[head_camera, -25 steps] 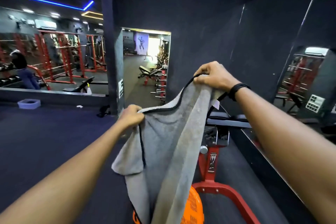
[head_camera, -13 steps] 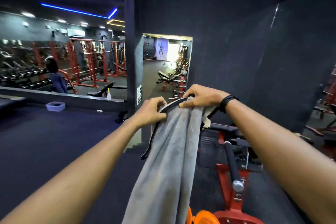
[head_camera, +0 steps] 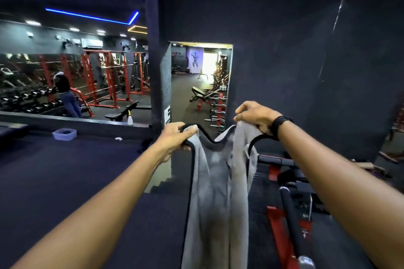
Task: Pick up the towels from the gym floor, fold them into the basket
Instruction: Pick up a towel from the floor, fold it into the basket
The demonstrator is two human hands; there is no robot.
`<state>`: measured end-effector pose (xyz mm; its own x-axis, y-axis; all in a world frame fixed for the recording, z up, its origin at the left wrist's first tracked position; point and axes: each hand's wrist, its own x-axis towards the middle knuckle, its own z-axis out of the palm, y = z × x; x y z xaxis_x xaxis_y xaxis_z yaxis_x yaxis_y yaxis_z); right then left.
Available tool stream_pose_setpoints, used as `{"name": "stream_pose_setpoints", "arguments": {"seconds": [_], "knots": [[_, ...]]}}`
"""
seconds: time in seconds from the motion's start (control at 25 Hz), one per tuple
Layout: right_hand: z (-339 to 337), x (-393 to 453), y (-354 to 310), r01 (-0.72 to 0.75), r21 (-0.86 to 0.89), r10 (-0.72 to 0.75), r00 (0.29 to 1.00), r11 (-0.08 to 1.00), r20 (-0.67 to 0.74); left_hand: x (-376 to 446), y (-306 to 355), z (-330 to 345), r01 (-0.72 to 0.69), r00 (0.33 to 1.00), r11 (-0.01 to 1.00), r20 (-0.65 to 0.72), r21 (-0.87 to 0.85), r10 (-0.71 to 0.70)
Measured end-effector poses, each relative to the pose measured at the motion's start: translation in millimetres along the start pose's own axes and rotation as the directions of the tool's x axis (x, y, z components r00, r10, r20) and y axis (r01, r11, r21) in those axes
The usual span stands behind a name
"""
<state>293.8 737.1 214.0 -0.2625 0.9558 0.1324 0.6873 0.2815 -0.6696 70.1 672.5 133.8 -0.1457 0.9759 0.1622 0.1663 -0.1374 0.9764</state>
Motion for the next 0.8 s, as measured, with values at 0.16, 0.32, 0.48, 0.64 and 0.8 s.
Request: {"name": "stream_pose_setpoints", "arguments": {"seconds": [0.16,0.32,0.48,0.64,0.8], "knots": [[20,3,-11,-0.163,0.312,0.123,0.982,0.936,0.144,20,19,45,0.017,0.995,0.986,0.102,-0.166,0.0],[19,9,-9,-0.269,0.518,0.208,0.963,0.812,0.173,38,13,51,-0.139,0.986,0.989,0.09,-0.051,0.143],[20,11,-5,-0.279,0.611,0.272,0.956,0.741,0.107,50,-1,48,-0.363,0.931,0.911,0.043,0.197,0.362],[21,15,-3,-0.308,0.637,0.317,0.943,0.706,0.105,43,4,52,-0.457,0.881,0.842,0.019,0.287,0.472],[24,20,-2,-0.303,0.717,0.339,0.936,0.627,0.098,33,4,59,-0.434,0.901,0.866,0.119,0.251,0.417]]}}
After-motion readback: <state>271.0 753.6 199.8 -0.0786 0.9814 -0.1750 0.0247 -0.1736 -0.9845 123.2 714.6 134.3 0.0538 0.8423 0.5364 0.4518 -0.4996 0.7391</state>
